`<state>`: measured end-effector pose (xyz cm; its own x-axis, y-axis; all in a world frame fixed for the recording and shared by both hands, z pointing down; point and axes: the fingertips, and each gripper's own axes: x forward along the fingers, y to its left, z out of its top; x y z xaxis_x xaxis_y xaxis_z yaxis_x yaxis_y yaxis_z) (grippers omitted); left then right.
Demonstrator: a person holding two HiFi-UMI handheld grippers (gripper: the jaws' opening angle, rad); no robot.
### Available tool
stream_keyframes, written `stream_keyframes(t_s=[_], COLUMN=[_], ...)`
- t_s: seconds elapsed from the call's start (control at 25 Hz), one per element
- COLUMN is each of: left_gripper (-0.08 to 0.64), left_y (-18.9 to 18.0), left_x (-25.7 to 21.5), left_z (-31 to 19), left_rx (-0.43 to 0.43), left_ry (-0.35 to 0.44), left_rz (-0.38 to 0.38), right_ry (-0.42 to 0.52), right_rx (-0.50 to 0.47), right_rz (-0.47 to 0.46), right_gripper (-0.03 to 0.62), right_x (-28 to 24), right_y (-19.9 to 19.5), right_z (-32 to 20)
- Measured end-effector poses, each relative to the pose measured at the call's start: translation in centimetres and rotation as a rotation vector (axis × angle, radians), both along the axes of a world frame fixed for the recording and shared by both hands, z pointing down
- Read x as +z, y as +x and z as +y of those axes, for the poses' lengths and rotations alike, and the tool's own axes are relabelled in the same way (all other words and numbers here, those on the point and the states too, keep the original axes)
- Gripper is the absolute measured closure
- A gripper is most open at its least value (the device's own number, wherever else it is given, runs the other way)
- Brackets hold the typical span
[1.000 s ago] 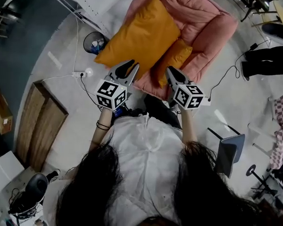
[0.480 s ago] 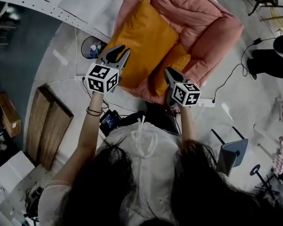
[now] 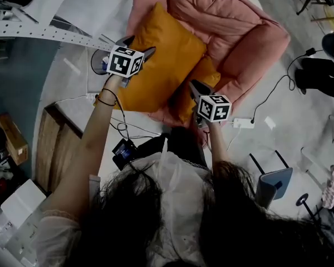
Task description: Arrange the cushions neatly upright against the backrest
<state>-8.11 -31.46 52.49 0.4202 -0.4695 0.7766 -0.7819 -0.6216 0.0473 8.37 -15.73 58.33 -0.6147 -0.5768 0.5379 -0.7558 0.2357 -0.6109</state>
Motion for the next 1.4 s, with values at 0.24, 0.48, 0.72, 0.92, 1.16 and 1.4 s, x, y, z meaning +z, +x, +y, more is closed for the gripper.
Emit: stream_keyframes(t_s=[0.24,0.48,0.72,0.92,1.16,1.4], left_gripper=[0.176,0.297,0.448,0.515,0.526,0.526], left_y=[-0.2,-0.4,0.7,-0.1,-4.4,-9.9], left_x=[4.8,5.1,2.5,-1.4,-6.6,-10.0], left_z=[-1.3,-1.0,1.0,4.7,8.7,13.5], left_rx=[-0.039,-0.036,-0.067,-0.058,-0.029,-0.024], left_ry=[-0.156,-0.106,-0.159,-0.133,-0.085,-0.031], left_rz=[-0.013,-0.037,0.109,0.206,0.261,0.240], right_ry=[-0.033,-0.055,-0.051,-0.030,0.008,0.006], right_rx=[0.013,0.059,0.088,0.082,0.048,-0.011], right_rz=[0.006,0.020,0.025,0.016,-0.081,-0.213], right_gripper=[0.529,0.529,0.529,0.528,0.347,0.311], right_x=[1.4,2.0,1.5,1.1,1.7,3.4], right_y=[1.4,2.8,3.8,3.7,2.5,-1.1], right_z=[-0.2,0.7,1.5,1.8,-0.1,-2.4])
